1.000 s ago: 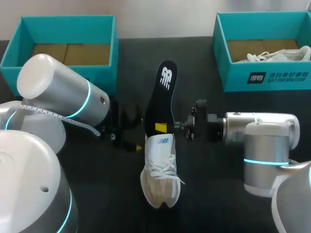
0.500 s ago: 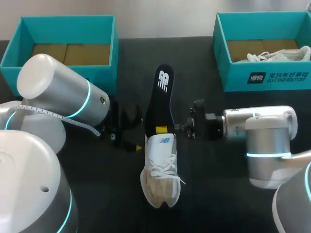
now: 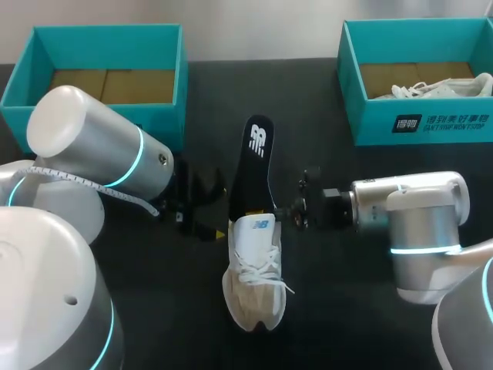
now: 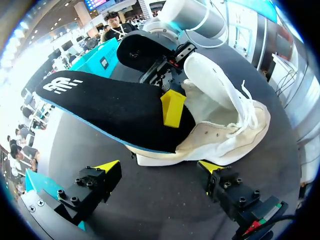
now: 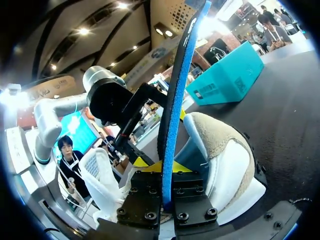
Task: Take the shoe out of the shoebox, open the shoe tongue, remove and reinsert the insole, then place the shoe into the shoebox
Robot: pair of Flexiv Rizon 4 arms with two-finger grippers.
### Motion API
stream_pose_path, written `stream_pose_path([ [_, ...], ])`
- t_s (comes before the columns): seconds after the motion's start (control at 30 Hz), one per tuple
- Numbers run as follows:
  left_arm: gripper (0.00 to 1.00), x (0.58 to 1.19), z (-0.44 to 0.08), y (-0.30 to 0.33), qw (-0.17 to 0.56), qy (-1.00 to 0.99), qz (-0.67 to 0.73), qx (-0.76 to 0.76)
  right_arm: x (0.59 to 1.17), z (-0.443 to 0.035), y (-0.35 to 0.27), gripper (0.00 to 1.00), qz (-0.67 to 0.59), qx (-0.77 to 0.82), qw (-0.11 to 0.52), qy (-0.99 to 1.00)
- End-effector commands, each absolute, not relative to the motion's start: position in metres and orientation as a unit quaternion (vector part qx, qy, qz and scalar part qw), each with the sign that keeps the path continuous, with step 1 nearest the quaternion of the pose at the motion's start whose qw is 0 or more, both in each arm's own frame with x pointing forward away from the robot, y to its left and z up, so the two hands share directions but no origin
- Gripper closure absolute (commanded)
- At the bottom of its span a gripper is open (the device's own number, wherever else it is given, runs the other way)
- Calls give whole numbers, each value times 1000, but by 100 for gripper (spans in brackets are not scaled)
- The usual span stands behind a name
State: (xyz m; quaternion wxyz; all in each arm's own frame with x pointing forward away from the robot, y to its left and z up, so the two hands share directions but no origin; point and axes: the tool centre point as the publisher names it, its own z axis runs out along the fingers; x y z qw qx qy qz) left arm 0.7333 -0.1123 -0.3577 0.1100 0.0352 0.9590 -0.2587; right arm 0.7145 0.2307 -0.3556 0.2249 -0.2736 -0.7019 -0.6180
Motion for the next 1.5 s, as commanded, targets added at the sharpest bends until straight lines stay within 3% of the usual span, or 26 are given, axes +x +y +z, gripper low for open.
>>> stream_pose_path([
  [0.03,0,732,-357,-111,110,959,-260,36,708,-364,232,100,-620,-272,223,-701],
  [0.17,0,732,-357,-111,110,959,-260,36,709,-359,232,100,-631,-262,219,-697],
  [0.2,0,732,-357,-111,110,959,-260,36,710,-358,232,96,-633,-259,218,-696],
  [0.23,0,732,-357,-111,110,959,-260,36,710,-356,232,80,-635,-257,217,-695],
  [0.27,0,732,-357,-111,110,959,-260,36,711,-355,232,73,-636,-255,216,-695],
  [0.3,0,732,-357,-111,110,959,-260,36,712,-354,232,72,-636,-253,215,-696],
  [0.7,0,732,-357,-111,110,959,-260,36,718,-339,236,75,-637,-229,203,-707],
  [1.33,0,732,-357,-111,110,959,-260,36,733,-314,236,71,-649,-207,173,-711],
  [1.43,0,732,-357,-111,110,959,-260,36,737,-312,237,73,-652,-205,168,-710],
  [1.5,0,732,-357,-111,110,959,-260,36,738,-312,238,83,-654,-205,165,-710],
])
